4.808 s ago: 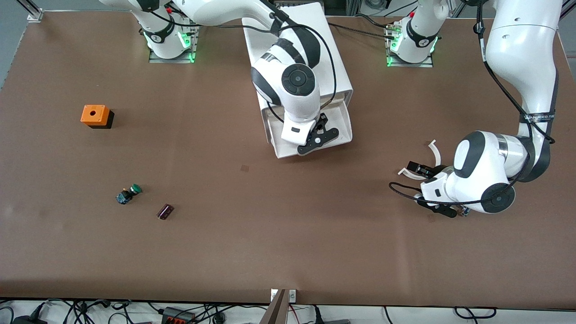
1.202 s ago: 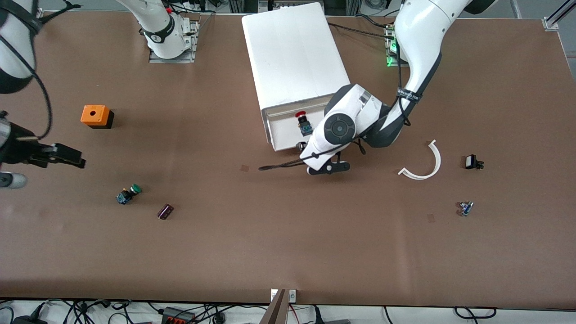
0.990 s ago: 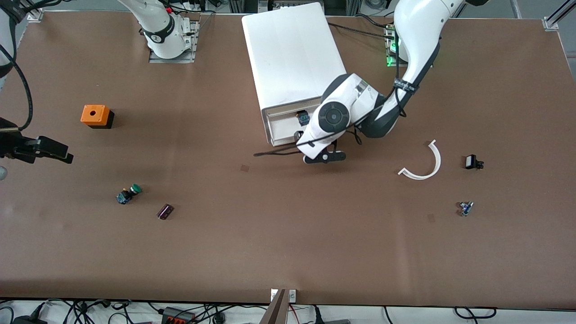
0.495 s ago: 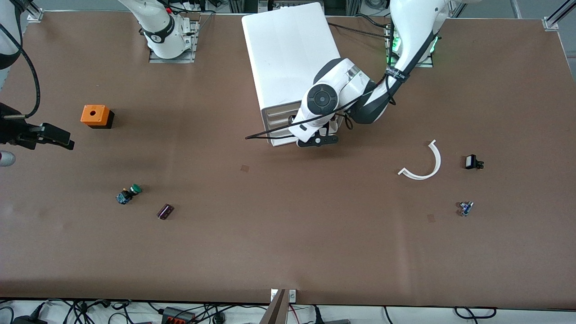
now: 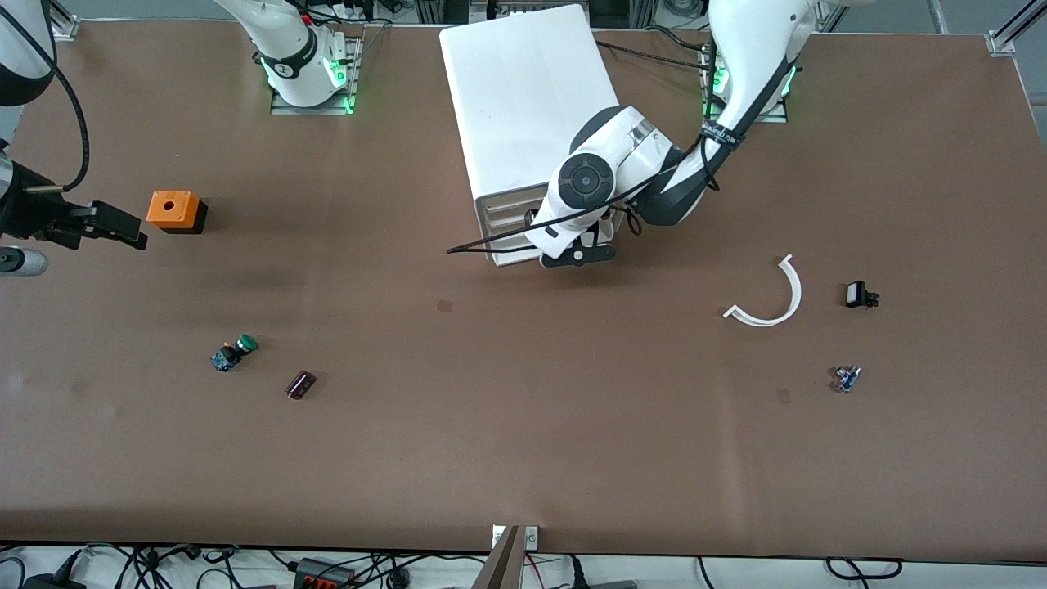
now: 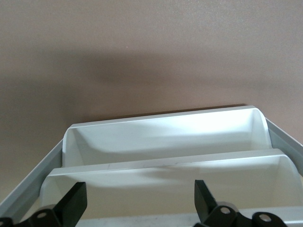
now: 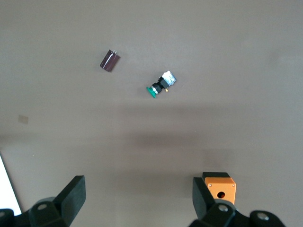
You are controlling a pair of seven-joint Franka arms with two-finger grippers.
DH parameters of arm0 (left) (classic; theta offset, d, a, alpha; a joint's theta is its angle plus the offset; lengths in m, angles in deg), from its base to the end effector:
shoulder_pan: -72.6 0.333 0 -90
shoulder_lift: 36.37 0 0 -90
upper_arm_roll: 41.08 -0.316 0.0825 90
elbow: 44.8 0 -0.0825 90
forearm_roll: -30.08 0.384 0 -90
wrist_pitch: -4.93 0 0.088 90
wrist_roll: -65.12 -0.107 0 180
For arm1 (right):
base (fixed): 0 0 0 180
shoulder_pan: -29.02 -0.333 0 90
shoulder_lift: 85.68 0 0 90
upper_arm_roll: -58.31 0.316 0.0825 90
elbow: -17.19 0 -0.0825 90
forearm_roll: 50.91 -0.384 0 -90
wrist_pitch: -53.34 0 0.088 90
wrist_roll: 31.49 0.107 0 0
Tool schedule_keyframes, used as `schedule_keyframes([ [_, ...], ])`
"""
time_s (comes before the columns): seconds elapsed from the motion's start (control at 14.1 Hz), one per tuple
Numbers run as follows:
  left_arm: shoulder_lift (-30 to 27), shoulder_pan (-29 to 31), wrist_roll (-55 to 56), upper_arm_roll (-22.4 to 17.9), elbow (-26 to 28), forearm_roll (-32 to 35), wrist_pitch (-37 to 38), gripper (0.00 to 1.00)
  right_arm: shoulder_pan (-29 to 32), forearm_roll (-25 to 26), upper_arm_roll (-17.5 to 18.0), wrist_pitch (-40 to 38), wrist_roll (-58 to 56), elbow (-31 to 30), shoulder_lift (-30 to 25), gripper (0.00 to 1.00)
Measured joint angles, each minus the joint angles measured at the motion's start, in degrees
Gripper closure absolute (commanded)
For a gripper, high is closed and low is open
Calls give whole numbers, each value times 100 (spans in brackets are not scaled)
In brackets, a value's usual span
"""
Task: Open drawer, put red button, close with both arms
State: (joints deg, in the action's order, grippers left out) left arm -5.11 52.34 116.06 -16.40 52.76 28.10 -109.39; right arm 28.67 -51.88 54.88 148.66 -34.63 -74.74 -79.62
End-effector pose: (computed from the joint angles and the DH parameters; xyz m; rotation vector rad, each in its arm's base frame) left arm 0.4743 -0.4393 0.2867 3.0739 0.2394 -0.5069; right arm 0.5893 -0.0284 0.5560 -3.1278 0.0011 0.0716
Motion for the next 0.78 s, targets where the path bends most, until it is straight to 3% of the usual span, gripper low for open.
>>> schedule_keyframes([
  [0.49,-17,150,-35,-2,-75,36,19,0,-14,153,87,179,0,-369,-286,0],
  [0.78,-81,915,-743,-30,-545,810,40,0,-14,153,90,178,47,-368,-292,0],
])
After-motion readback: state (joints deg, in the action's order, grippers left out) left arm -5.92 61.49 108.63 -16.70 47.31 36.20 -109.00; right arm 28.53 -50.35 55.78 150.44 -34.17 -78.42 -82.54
